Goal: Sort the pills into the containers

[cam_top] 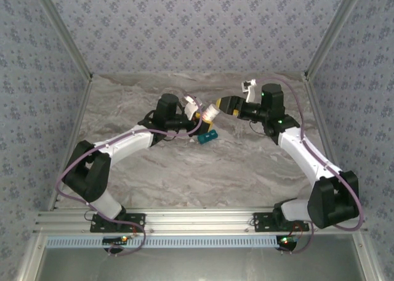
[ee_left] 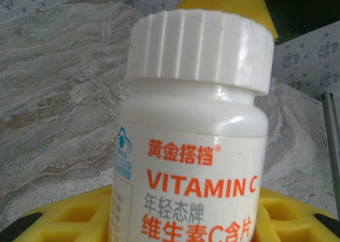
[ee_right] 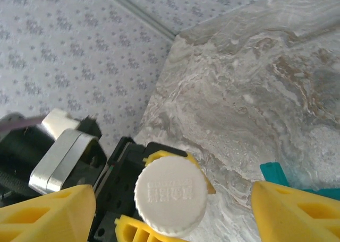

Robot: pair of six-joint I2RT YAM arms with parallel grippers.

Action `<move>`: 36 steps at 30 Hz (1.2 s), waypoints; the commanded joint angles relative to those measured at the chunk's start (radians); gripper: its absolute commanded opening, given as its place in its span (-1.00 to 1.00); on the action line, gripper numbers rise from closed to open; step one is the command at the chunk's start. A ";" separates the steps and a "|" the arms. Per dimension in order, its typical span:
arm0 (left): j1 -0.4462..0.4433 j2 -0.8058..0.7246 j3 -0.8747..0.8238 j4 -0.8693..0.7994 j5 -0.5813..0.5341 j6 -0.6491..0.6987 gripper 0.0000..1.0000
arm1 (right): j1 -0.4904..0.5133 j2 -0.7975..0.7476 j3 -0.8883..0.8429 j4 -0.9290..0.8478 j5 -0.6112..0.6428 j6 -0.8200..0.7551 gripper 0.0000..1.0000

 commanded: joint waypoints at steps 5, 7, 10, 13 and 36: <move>0.004 -0.033 0.041 -0.005 0.006 0.022 -1.00 | 0.070 0.033 0.069 -0.077 0.156 0.154 0.56; 0.003 -0.033 0.042 -0.005 0.005 0.020 -1.00 | 0.095 0.052 0.110 -0.122 0.170 0.131 0.54; 0.003 -0.031 0.040 -0.002 0.006 0.018 -1.00 | 0.125 0.079 0.138 -0.144 0.189 0.123 0.51; 0.003 -0.031 0.040 0.001 0.006 0.015 -1.00 | 0.138 0.099 0.149 -0.145 0.192 0.122 0.44; 0.003 -0.049 0.030 0.013 0.028 0.002 -1.00 | -0.004 0.091 -0.022 0.134 -0.175 -0.150 0.40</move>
